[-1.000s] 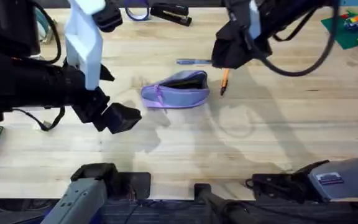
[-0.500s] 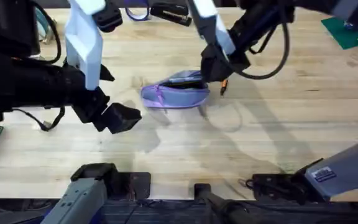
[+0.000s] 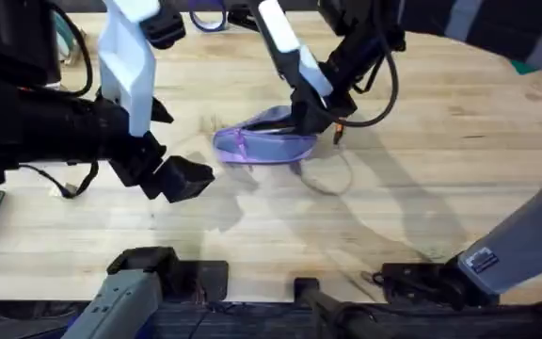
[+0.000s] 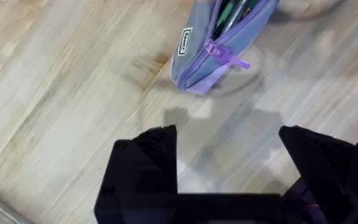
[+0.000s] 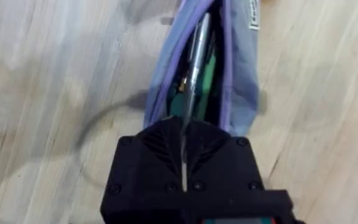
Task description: Unzip the bag, pick up the pens from the table one at a time and place them inside, then zip the bag closed.
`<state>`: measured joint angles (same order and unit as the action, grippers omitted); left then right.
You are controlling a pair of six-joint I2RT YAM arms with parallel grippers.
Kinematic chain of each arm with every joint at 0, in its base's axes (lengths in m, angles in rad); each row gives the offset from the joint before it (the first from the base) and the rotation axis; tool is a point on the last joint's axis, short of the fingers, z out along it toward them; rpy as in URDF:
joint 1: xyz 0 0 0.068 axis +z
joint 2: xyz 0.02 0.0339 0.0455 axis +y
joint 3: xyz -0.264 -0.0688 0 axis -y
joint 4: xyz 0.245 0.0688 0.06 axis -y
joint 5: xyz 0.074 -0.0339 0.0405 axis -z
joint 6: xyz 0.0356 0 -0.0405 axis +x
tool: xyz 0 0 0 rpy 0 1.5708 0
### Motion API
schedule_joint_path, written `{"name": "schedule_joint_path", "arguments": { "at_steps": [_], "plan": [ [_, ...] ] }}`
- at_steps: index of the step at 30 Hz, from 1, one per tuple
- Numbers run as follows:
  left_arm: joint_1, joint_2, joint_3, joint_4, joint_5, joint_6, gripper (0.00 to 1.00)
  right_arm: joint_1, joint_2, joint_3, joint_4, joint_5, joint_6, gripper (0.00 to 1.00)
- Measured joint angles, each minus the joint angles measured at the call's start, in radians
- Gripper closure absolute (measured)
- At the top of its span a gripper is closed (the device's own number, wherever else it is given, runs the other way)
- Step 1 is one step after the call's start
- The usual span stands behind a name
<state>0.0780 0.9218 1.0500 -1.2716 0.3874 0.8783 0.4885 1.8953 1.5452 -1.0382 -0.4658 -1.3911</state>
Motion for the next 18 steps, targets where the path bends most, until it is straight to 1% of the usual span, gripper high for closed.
{"name": "schedule_joint_path", "arguments": {
  "at_steps": [5,12,18],
  "plan": [
    [0.000,0.000,0.000,0.000,0.000,0.000,0.007,0.019,0.026,0.000,0.014,0.000,0.000,0.969],
    [0.000,0.000,0.000,0.000,0.000,0.000,0.007,0.041,0.057,-0.003,0.073,-0.003,0.022,0.969],
    [0.000,0.000,0.000,0.000,0.000,0.000,0.007,0.056,0.071,-0.003,0.082,-0.003,0.038,0.967]
  ]
}}
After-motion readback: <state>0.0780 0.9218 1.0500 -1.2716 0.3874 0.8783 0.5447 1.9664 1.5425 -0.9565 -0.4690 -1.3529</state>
